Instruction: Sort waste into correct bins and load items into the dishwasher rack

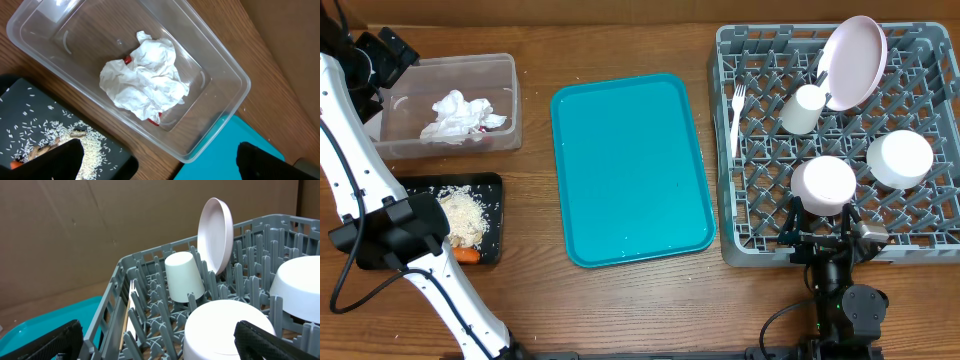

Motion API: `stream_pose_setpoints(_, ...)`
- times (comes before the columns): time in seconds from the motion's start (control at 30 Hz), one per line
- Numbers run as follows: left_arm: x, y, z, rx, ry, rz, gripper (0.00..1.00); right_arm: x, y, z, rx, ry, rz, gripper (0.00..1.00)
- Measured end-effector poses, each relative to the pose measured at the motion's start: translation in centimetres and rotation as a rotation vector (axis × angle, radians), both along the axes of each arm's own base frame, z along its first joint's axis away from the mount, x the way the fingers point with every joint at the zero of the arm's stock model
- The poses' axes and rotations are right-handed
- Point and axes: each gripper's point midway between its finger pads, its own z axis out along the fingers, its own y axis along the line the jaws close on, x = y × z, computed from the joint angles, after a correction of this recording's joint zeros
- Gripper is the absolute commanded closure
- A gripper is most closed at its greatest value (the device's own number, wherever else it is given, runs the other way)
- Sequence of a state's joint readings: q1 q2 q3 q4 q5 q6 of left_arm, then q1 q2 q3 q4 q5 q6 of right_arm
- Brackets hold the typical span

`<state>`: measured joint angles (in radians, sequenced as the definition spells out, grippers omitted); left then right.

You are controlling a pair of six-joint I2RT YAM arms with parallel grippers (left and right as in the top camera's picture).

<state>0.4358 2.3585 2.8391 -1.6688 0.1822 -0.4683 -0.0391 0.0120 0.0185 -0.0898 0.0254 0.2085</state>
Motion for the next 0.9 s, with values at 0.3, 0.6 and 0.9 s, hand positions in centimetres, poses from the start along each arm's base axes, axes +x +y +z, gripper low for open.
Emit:
stream_pose_setpoints(0.3, 0.0, 0.01, -0.01, 0.0, 0.0, 0.0, 0.0, 0.0, 0.01, -0.01, 0.0, 0.0, 0.0, 0.0)
stream_pose_setpoints(0.6, 0.0, 0.01, -0.01, 0.0, 0.0, 0.0, 0.0, 0.0, -0.01, 0.01, 0.0, 0.0, 0.0, 0.0)
stream_pose_setpoints(0.9, -0.33, -0.17, -0.13, -0.006, 0.014, 0.0, 0.0, 0.0, 0.0, -0.01, 0.0, 0.0, 0.0, 0.0)
